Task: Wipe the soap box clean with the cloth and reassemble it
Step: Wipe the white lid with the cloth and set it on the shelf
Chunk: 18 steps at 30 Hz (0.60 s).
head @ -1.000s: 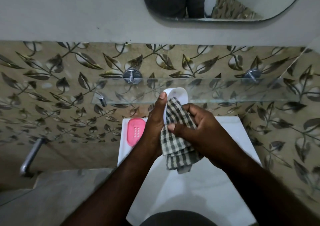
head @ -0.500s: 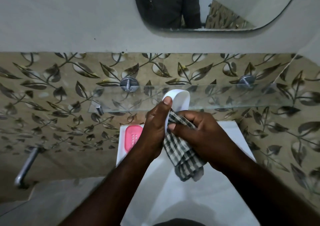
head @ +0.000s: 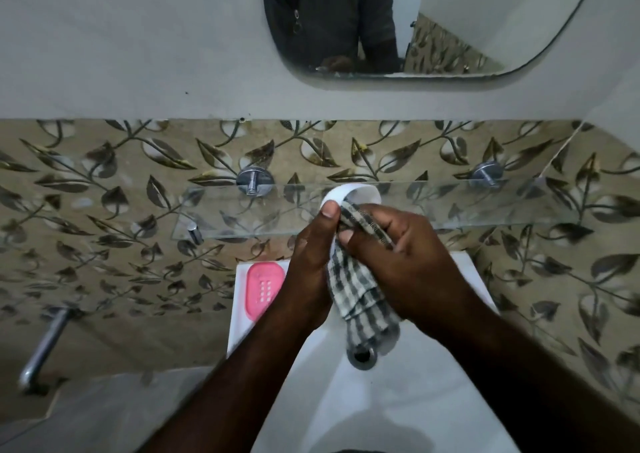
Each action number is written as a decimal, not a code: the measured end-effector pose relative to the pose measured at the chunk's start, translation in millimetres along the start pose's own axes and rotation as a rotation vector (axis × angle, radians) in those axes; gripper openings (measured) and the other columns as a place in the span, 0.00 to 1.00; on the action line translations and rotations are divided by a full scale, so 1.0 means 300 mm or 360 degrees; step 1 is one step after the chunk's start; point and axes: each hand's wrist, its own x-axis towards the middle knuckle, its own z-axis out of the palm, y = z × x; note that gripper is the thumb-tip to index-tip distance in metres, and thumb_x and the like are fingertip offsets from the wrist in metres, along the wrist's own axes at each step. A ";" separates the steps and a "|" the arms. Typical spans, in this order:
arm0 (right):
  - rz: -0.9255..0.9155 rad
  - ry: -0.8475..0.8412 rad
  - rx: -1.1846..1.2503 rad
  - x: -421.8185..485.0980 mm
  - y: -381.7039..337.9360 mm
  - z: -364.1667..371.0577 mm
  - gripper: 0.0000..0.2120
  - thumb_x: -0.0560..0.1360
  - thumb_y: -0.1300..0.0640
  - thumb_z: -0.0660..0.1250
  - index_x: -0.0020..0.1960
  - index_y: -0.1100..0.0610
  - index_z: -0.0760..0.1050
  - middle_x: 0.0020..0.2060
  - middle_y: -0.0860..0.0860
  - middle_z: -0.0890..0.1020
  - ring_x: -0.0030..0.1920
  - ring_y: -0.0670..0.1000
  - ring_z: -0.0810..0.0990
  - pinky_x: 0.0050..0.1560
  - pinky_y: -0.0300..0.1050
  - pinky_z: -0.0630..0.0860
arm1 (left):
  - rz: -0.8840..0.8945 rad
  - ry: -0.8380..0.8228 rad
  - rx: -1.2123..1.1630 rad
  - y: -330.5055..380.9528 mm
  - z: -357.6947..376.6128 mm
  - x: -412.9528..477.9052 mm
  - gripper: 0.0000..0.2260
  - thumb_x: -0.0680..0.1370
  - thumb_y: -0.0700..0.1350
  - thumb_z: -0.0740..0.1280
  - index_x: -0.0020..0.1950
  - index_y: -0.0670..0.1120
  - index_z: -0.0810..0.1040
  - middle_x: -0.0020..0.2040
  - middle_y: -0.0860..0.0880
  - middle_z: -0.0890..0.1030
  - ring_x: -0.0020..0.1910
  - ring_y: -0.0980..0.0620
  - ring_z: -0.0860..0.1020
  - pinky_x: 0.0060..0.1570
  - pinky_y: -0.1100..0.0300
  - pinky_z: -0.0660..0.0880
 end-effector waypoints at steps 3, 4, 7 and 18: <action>0.0088 -0.0274 -0.0302 -0.029 0.040 0.026 0.07 0.77 0.63 0.66 0.53 0.57 0.81 0.44 0.53 0.86 0.46 0.53 0.85 0.51 0.55 0.80 | 0.0037 0.0222 0.0028 0.019 -0.024 0.025 0.30 0.67 0.64 0.71 0.59 0.44 0.81 0.56 0.38 0.82 0.55 0.42 0.80 0.57 0.47 0.75; 0.0146 -0.0341 -0.0370 -0.034 0.049 0.020 0.10 0.76 0.64 0.68 0.55 0.55 0.81 0.46 0.51 0.86 0.48 0.50 0.85 0.53 0.52 0.80 | 0.0044 0.0260 0.0062 0.021 -0.028 0.029 0.27 0.67 0.65 0.70 0.57 0.47 0.82 0.56 0.39 0.82 0.56 0.42 0.81 0.58 0.46 0.76; 0.0266 -0.0465 -0.0405 -0.030 0.053 -0.005 0.16 0.75 0.65 0.71 0.60 0.51 0.79 0.51 0.47 0.85 0.51 0.45 0.84 0.56 0.42 0.79 | -0.0134 0.0262 -0.0017 0.003 -0.032 0.034 0.38 0.61 0.69 0.73 0.62 0.46 0.79 0.59 0.34 0.80 0.58 0.36 0.79 0.60 0.38 0.74; 0.0558 0.0308 0.1009 -0.010 0.042 -0.125 0.18 0.67 0.64 0.70 0.57 0.62 0.78 0.48 0.61 0.85 0.45 0.58 0.85 0.46 0.52 0.83 | -0.0161 0.0065 -0.0772 0.016 -0.079 0.031 0.30 0.75 0.63 0.62 0.73 0.48 0.69 0.66 0.43 0.73 0.62 0.41 0.72 0.65 0.43 0.66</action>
